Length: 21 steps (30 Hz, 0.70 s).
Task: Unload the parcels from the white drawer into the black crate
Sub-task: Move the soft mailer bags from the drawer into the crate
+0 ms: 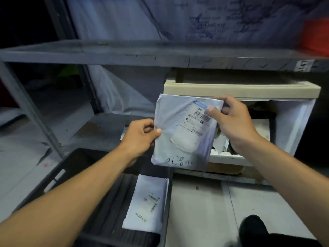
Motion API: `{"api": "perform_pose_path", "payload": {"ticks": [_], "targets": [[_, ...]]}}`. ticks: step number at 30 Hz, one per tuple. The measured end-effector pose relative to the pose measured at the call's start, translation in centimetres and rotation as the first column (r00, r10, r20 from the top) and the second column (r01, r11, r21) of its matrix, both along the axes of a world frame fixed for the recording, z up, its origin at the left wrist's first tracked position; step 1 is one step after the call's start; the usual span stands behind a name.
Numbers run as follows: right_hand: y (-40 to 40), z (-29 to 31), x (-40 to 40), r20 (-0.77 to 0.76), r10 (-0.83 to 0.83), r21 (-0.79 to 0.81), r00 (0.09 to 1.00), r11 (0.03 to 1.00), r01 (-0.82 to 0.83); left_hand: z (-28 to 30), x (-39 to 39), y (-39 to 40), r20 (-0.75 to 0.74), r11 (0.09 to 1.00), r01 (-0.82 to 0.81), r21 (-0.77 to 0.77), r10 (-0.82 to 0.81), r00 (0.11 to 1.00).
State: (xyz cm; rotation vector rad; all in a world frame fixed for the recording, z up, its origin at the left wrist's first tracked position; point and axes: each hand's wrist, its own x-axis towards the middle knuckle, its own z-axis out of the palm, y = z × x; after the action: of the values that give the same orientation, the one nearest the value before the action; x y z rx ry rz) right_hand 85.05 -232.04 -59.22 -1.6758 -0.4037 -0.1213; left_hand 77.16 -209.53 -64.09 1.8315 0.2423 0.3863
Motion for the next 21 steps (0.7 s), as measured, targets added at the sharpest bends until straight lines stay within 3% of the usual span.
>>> {"api": "perform_pose_path", "payload": {"ticks": [2, 7, 14, 16, 18, 19, 21], "targets": [[0.5, -1.6, 0.3, -0.146, 0.053, 0.050, 0.988, 0.998, -0.046, -0.3, -0.2, 0.2, -0.031, 0.994, -0.024, -0.108, 0.021, 0.999], [1.5, -4.7, 1.1, -0.382, 0.140, -0.013, 0.913, 0.988, -0.157, -0.8, 0.2, 0.0, -0.088, 0.922, -0.129, -0.364, 0.104, 0.991], [2.1, -5.1, 1.5, -0.501, 0.140, 0.074, 0.854, 0.990, -0.119, -1.1, 1.3, -0.9, -0.134, 0.870, -0.234, -0.434, 0.194, 0.972], [1.9, -5.1, 1.3, -0.493, 0.137, 0.069, 0.859, 0.991, -0.119, -1.2, 1.3, -1.1, -0.118, 0.927, -0.260, -0.269, 0.236, 0.965], [1.7, -4.9, 0.9, -0.468, 0.122, 0.077, 0.875, 0.992, -0.098, -1.4, 0.9, -1.4, -0.082, 0.963, -0.260, 0.076, 0.266, 0.960], [1.5, -4.8, 0.8, -0.449, 0.109, 0.081, 0.887, 0.993, -0.081, -1.4, 0.5, -1.7, -0.051, 0.939, -0.244, 0.241, 0.264, 0.963], [1.4, -4.6, 0.4, -0.411, 0.090, 0.102, 0.907, 0.993, -0.052, -1.3, -0.1, -2.4, 0.034, 0.888, -0.212, 0.407, 0.217, 0.976]]}}
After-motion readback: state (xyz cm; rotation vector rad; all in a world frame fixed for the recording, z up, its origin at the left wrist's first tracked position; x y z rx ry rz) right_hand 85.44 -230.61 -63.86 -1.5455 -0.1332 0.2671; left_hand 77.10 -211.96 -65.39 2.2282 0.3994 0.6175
